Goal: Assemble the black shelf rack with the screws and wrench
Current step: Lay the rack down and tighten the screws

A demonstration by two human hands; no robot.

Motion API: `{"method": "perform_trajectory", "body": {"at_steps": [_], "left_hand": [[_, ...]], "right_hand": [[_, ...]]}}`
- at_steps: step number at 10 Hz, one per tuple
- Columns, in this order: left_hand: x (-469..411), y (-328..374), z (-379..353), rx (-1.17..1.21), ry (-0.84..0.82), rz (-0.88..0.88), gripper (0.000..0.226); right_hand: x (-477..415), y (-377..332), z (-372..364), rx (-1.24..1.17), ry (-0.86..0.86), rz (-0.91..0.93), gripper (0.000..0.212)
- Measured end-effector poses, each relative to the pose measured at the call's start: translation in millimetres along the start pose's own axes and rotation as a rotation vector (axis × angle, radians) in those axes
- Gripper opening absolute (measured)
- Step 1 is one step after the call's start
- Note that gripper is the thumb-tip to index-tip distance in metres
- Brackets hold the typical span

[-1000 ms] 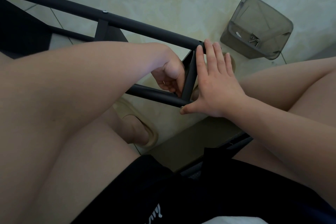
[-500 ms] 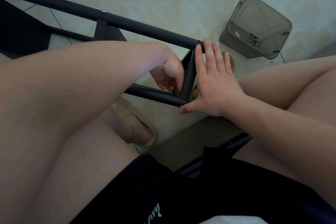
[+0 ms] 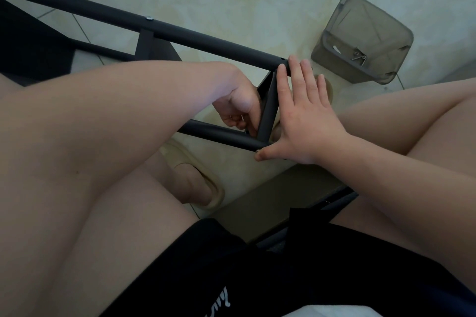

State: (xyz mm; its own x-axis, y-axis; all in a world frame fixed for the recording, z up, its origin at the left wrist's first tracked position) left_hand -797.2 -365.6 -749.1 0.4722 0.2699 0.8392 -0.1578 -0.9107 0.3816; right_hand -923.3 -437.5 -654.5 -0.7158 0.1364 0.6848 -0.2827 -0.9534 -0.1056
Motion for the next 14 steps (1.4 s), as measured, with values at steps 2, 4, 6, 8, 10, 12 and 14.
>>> {"method": "perform_trajectory", "body": {"at_steps": [2,4,6,8,10,12,14], "left_hand": [[2.6,2.6,1.3,0.006,0.028,-0.045,0.012],[6.2,2.0,2.5,0.011,0.015,-0.004,0.019],[-0.8,0.9,-0.3,-0.011,0.037,-0.004,0.007],[4.1,2.8,3.1,0.014,0.028,-0.024,0.013],[1.9,1.0,1.4,0.028,0.051,-0.009,0.010],[1.0,1.4,0.2,0.016,0.017,0.004,0.014],[3.0,-0.5,2.2,0.067,0.021,-0.010,0.014]], "right_hand": [[-0.1,-0.1,0.8,-0.004,-0.009,0.000,0.161],[-0.7,0.3,2.2,0.008,-0.020,-0.001,0.161],[0.5,-1.0,1.8,-0.005,-0.015,0.000,0.161],[-1.0,0.9,1.9,-0.007,-0.014,-0.001,0.162],[-2.1,1.2,0.7,-0.005,-0.013,-0.002,0.163],[-1.6,0.6,1.0,-0.004,-0.015,0.001,0.162],[-2.1,0.6,1.5,-0.004,-0.013,0.003,0.162]]}}
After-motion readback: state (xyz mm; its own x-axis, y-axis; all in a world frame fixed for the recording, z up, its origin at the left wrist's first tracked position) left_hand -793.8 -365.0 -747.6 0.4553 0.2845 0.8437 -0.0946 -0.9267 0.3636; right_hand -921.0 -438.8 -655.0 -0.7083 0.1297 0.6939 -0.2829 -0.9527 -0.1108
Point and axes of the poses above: each hand's wrist, its own x-axis away from the middle knuckle, its own z-axis out of the back of the hand, y = z × x, the point moved 2 cm from there along -x, towards the middle knuckle, and after that the axes turned 8 degrees about -y, right-handed, at the moved point
